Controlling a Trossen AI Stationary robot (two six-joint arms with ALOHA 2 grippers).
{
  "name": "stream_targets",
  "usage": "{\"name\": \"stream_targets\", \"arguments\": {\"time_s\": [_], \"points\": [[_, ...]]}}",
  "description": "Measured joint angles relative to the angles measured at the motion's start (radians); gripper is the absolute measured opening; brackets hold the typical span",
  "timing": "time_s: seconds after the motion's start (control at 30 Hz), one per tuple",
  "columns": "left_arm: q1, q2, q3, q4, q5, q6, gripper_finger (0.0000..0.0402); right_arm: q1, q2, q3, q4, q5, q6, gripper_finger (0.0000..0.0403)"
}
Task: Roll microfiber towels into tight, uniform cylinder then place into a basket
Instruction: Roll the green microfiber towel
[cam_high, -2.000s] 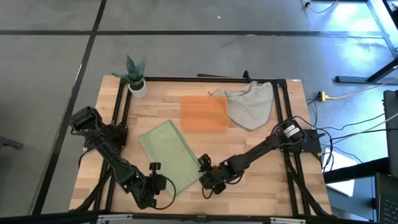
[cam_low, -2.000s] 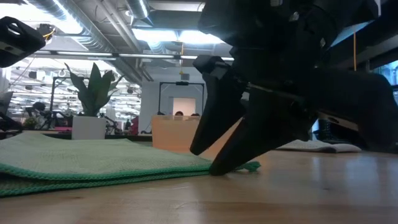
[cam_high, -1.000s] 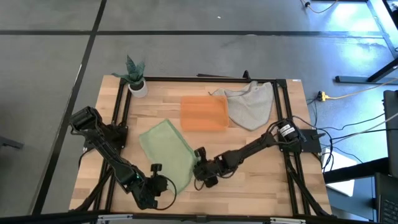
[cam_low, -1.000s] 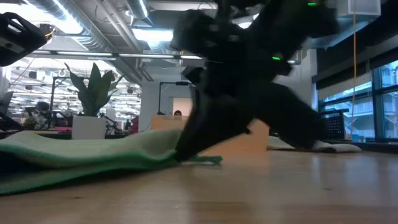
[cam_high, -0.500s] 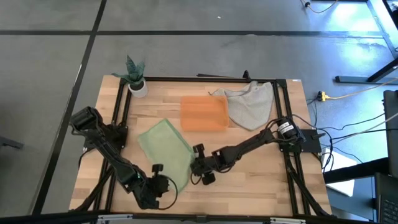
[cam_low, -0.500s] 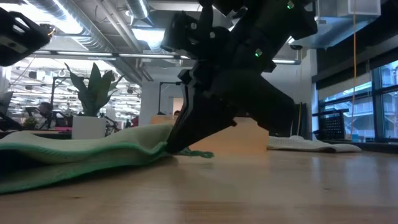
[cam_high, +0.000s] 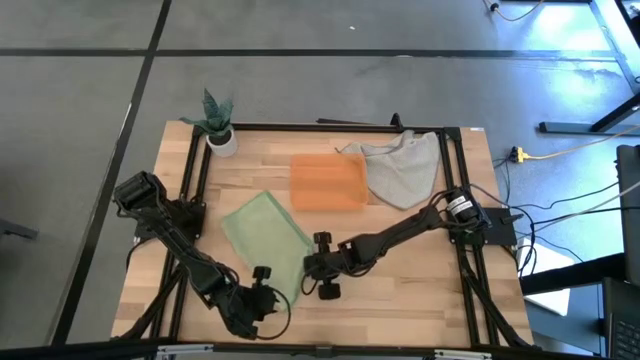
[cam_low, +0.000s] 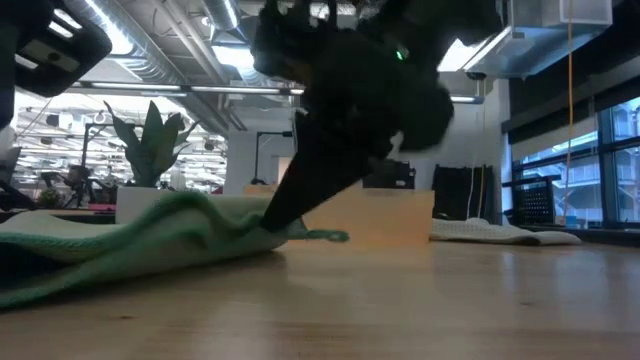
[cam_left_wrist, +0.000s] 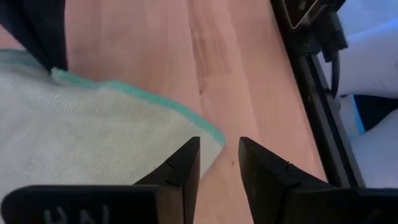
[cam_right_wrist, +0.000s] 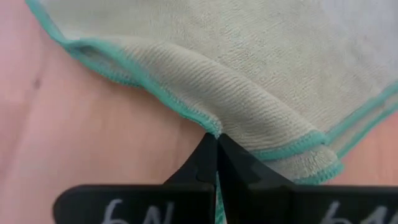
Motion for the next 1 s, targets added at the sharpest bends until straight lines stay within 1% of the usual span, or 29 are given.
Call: {"name": "stream_targets", "arguments": {"time_s": [0.07,0.2,0.33,0.53,0.67,0.8,0.9,1.0], "points": [[-0.002,0.0,0.0,-0.002,-0.005,-0.003,0.0101,0.0,0.0,0.036,-0.049,-0.018,0.048,0.0004],[-0.004,0.0,0.0,-0.002,-0.017,-0.006,0.0101,-0.001,-0.003,0.095,-0.108,-0.021,0.15,0.0004],[-0.004,0.0,0.0,-0.006,-0.033,-0.04,0.01,-0.004,-0.003,0.111,-0.129,-0.021,0.198,0.0004],[-0.013,0.054,0.0,-0.004,-0.021,-0.089,0.01,-0.014,-0.003,0.111,-0.132,-0.021,0.208,0.0004],[-0.03,0.093,0.0,-0.008,-0.016,-0.09,0.01,-0.033,-0.003,0.111,-0.133,-0.078,0.203,0.0004],[-0.046,0.1,0.0,-0.004,-0.017,-0.079,0.01,-0.059,-0.003,0.111,-0.146,-0.095,0.203,0.0004],[-0.059,0.1,0.0,-0.003,-0.052,-0.048,0.01,-0.074,-0.003,0.111,-0.15,-0.095,0.201,0.0004],[-0.067,0.104,0.0,-0.003,-0.109,0.004,0.01,-0.085,-0.003,0.111,-0.149,-0.096,0.183,0.0004]]}}
